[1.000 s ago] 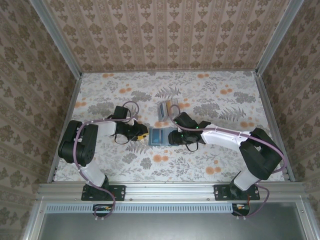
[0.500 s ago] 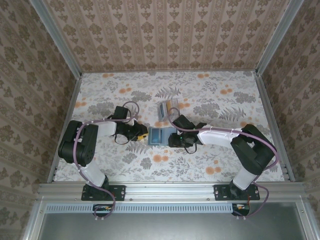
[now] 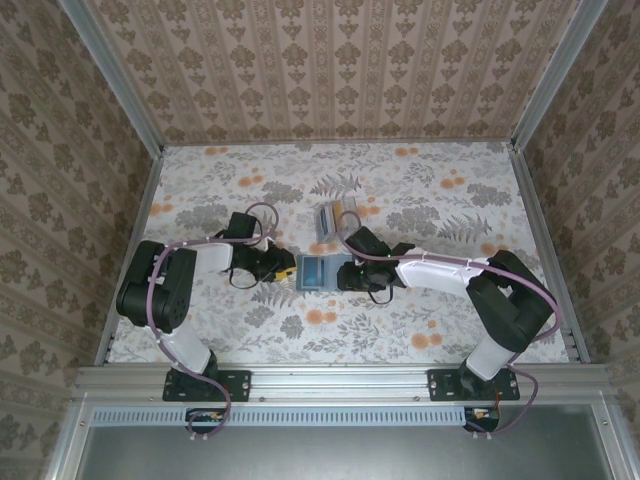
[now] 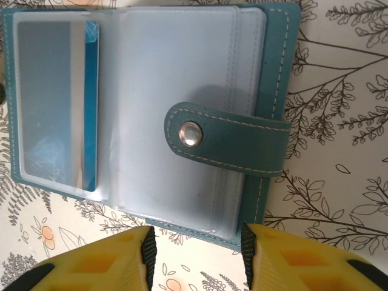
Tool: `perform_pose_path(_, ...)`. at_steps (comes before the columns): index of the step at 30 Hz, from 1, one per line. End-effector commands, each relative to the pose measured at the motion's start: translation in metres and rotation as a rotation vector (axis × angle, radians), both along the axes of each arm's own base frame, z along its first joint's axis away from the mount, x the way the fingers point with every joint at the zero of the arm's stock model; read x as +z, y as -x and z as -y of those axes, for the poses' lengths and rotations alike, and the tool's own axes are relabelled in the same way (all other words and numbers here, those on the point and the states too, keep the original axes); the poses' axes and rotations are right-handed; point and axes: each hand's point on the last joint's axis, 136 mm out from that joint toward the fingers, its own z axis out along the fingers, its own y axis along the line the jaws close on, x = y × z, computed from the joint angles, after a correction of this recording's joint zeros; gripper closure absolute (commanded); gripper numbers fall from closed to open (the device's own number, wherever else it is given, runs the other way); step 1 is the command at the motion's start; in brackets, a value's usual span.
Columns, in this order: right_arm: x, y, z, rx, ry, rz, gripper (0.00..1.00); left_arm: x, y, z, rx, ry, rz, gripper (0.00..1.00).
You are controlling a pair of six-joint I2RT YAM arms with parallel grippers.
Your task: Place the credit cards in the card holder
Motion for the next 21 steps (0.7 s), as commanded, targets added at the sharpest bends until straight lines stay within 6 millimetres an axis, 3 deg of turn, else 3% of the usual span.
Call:
perform_pose_path(1, 0.004, -0.007, 0.003, -0.032, 0.017, 0.022, 0.53, -0.009, 0.011, 0.003, -0.029, -0.020, -0.047, 0.68)
perform_pose_path(8, -0.010, -0.028, 0.001, 0.014, 0.137, 0.052, 0.49, -0.008, 0.008, 0.007, -0.035, -0.018, -0.044, 0.62)
perform_pose_path(13, -0.015, -0.042, 0.013, 0.007, 0.261, 0.078, 0.46, -0.006, 0.007, 0.007, -0.031, -0.023, -0.038, 0.60)
perform_pose_path(21, -0.002, -0.057, 0.036, -0.026, 0.367, 0.171, 0.46, -0.013, 0.011, 0.010, -0.035, -0.035, -0.042, 0.60)
